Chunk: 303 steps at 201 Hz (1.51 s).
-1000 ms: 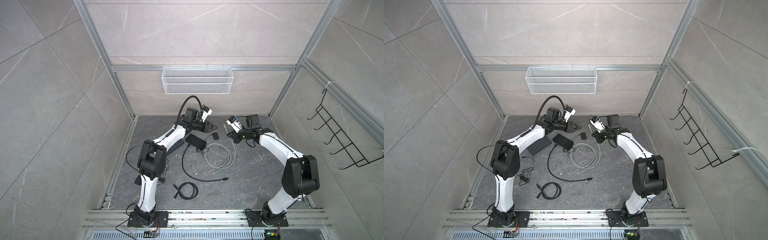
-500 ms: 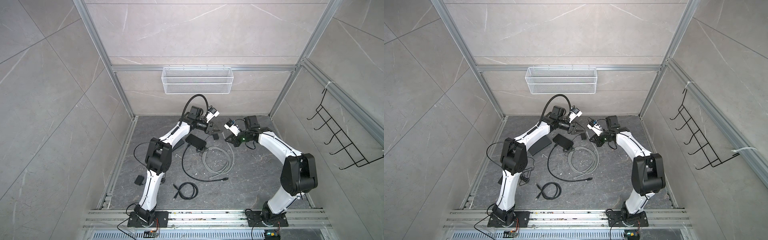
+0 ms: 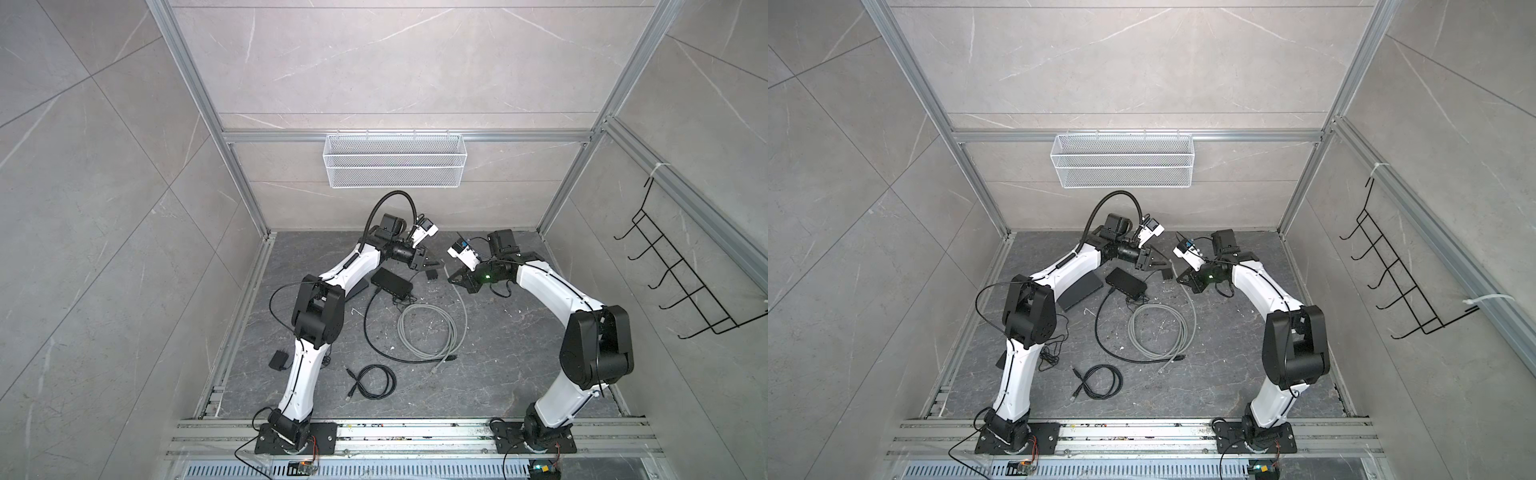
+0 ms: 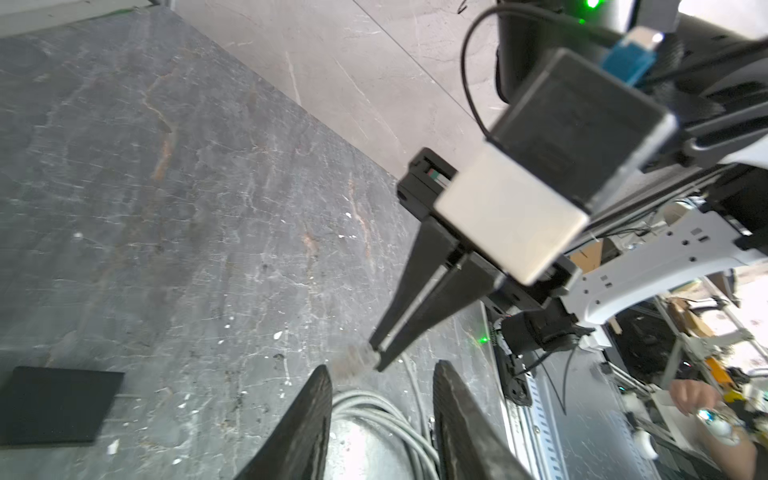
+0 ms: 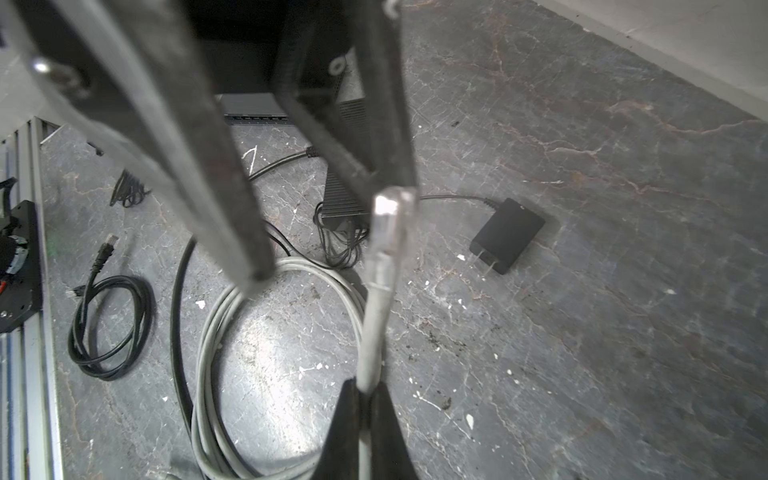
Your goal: Insert the plug into the switch port
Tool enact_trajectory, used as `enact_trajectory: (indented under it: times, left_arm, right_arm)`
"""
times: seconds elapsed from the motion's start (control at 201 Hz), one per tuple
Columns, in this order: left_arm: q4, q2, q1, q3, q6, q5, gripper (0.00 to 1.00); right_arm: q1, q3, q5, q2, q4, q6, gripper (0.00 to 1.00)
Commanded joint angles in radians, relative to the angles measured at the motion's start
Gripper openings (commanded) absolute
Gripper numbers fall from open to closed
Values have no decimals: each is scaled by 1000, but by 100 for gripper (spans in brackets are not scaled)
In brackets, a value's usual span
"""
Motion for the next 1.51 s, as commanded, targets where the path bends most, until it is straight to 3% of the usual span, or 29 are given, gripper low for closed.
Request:
enact_trajectory:
  times: [0.0,0.537,0.935,1.189,1.353,1.503]
  left_arm:
    - [45,15,11,38,-10,-10,44]
    - [88,19,3,11,-16,75,44]
    - [83,18,0,-6,-17,78,30]
    - [24,13,-1,-6,19,35,35]
    - [25,19,-1,4,5,28,27]
    - [36,22,-3,5,-10,28,10]
  right_arm:
    - [5,21,-46,14,-39,-19,2]
    - [7,46,-90,53,-64,-23,2]
    - [10,43,-93,61,-49,-12,2]
    - [10,40,-81,60,-36,-3,2]
    - [11,42,-82,63,-35,3,2]
    - [12,41,-75,68,-32,9,2]
